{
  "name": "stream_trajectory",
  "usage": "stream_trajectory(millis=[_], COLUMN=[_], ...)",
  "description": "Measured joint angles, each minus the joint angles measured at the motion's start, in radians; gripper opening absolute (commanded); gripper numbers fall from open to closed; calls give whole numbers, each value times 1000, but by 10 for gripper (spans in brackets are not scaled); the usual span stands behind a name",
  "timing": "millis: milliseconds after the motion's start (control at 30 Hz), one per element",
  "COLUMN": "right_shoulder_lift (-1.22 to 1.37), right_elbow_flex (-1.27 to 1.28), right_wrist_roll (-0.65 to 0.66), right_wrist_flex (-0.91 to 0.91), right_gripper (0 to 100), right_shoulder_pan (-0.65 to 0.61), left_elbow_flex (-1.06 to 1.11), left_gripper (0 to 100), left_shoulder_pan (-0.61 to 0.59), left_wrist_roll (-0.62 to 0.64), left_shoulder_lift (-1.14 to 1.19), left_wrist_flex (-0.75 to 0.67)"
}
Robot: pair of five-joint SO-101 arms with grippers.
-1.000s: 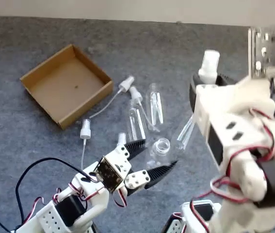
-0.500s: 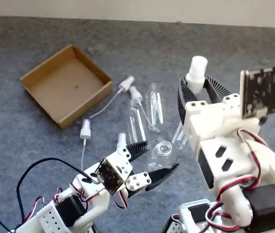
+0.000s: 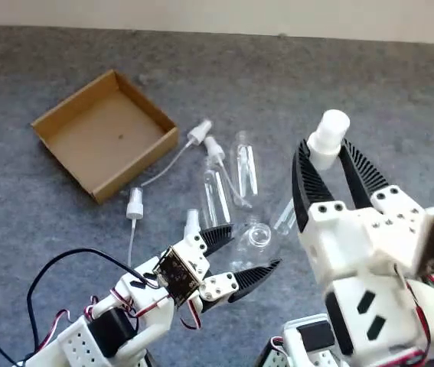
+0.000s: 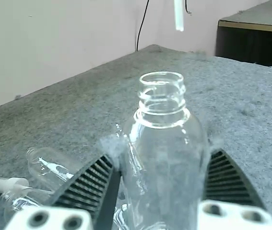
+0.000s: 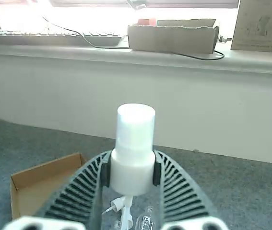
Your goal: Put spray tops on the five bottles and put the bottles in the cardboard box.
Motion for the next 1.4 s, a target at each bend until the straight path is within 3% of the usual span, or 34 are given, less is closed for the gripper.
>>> stream_trajectory(millis=[267, 1400], right_shoulder_lift=[0, -18], right_elbow_flex=[3, 241], right_wrist_roll=[0, -2], right_wrist_flex=[0, -54], right_gripper=[16, 16], right_shoulder_pan=[-87, -124], left_elbow_flex=[0, -5], left_gripper=[119, 119], left_shoulder_pan=[0, -23], left_wrist_roll=[0, 0], left_shoulder_lift=[0, 0], left_wrist_flex=[0, -46])
